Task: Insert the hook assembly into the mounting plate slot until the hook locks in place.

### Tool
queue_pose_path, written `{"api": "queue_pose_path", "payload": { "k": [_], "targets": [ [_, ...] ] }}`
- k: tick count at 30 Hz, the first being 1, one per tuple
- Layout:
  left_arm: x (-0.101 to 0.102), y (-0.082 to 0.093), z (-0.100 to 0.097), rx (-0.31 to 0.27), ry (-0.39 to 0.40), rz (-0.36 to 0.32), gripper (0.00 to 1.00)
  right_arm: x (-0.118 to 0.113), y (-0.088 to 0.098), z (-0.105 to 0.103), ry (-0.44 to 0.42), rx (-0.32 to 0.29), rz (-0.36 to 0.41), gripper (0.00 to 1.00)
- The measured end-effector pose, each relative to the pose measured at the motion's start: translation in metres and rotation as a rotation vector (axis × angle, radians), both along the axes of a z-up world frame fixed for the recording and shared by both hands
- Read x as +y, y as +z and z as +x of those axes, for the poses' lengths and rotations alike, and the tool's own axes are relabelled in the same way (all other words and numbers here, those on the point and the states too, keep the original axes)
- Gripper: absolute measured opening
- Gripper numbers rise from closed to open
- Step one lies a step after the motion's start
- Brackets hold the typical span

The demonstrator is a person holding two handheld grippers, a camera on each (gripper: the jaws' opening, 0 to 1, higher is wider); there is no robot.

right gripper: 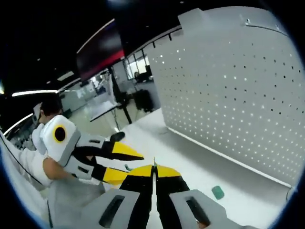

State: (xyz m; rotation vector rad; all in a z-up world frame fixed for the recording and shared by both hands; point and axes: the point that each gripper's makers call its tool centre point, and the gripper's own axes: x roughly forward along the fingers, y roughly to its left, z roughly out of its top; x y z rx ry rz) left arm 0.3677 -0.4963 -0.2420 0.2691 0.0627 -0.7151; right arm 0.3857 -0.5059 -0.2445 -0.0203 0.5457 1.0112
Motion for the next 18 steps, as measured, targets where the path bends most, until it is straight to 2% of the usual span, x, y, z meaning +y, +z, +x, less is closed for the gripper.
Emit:
{"api": "queue_pose_path", "payload": {
  "k": [18],
  "targets": [
    [0.0031,-0.0049,0.0039,-0.007,0.02,0.042,0.06,0.0083,0.0019,-0.0045,-0.003,0.011,0.026,0.0]
  ]
}}
